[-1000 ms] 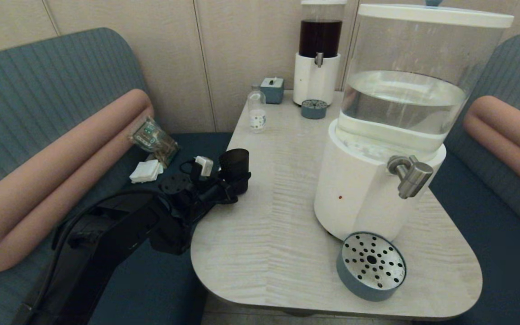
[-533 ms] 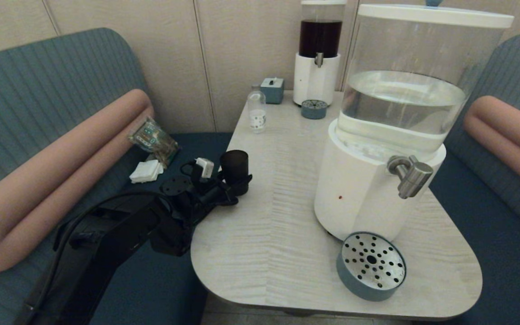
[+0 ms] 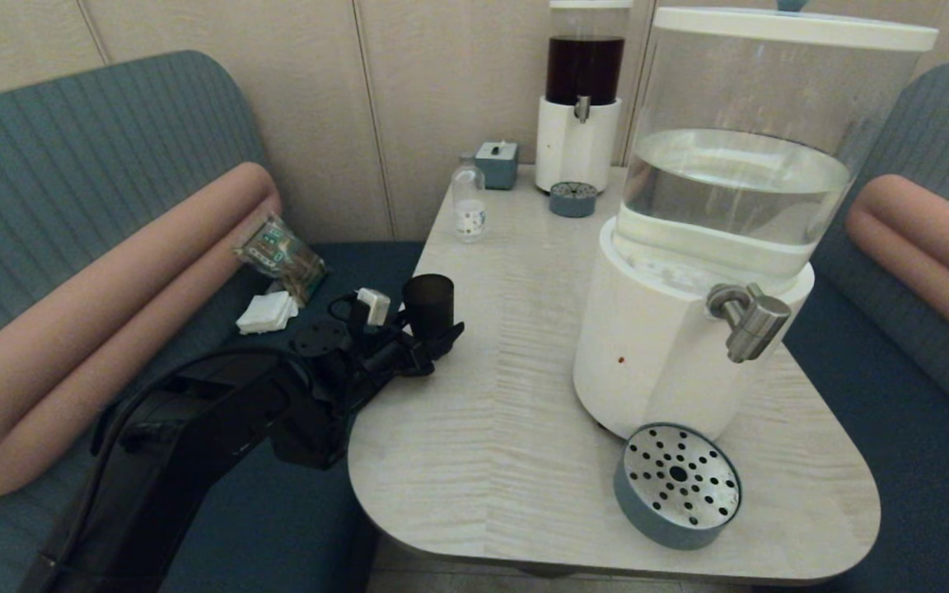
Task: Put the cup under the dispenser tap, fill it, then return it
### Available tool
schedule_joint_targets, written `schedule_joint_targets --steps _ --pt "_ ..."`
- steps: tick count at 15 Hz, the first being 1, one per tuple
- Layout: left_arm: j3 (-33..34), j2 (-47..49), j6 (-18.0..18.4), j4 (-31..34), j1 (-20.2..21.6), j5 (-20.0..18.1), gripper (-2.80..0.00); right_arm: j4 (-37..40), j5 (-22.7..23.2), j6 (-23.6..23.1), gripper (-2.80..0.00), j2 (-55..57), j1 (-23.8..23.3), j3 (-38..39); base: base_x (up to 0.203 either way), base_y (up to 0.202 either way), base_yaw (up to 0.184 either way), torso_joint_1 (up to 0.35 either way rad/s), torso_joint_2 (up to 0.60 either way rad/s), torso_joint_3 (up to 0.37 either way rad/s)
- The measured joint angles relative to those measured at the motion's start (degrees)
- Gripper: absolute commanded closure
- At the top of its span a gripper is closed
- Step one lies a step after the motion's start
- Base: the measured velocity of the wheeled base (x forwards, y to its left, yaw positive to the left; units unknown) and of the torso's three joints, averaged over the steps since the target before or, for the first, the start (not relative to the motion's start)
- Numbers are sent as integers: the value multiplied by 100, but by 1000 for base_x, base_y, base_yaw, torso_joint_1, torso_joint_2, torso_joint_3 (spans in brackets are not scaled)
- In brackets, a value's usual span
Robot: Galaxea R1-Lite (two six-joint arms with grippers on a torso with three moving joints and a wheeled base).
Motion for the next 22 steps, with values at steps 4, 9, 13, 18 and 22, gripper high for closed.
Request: schedule_joint_targets --steps 4,9,13,18,22 --pt "951 -399 58 3 9 -20 -280 0 -2 -2 0 0 0 0 0 0 0 0 0 0" --pt "2217 -1220 91 0 9 6 -280 0 0 -2 0 0 0 0 0 0 0 0 0 0" --pt "3144 -1859 114 1 16 35 -280 0 -2 -2 0 0 0 0 0 0 0 0 0 0" --pt "4169 -2842 104 1 82 151 0 0 0 0 0 0 0 0 0 0 0 0 0 0" --pt "5051 -3831 93 0 129 160 0 0 0 -2 0 0 0 0 0 0 0 0 0 0"
